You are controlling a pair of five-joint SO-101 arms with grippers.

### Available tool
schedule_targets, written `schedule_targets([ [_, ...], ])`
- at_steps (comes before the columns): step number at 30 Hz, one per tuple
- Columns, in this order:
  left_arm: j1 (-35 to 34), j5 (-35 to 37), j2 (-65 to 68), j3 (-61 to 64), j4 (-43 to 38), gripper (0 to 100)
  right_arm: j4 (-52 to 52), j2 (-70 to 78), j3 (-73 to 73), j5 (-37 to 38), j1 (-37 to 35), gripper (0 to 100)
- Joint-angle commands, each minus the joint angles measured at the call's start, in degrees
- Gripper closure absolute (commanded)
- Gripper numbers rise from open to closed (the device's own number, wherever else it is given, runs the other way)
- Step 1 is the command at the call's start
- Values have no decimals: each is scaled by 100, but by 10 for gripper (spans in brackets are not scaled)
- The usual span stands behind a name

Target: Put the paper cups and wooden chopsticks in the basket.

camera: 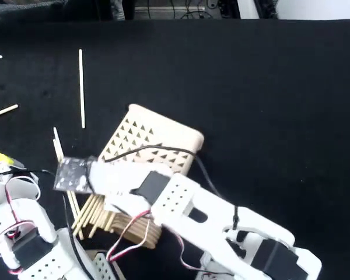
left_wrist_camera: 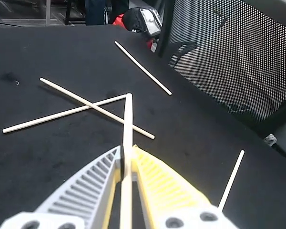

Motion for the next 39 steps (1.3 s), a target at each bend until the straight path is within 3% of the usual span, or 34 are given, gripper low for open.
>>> schedule_targets([
  [1,48,35,-26,-22,-141,971,-18,-110,224,211,545,881],
  [15,101,35,-26,-13,-141,971,-18,-2492,1710,1152,1987,881],
  [21,101,35,-26,-13,-141,971,-18,-3618,2352,1336,2259,873],
  [26,101,35,-26,-4,-132,971,-18,-4673,3011,1521,2303,737],
  [28,101,35,-26,-4,-132,971,-26,-5051,3301,1582,2277,727],
  [39,101,35,-26,-4,-132,971,-1829,-5692,4857,2084,2233,733],
])
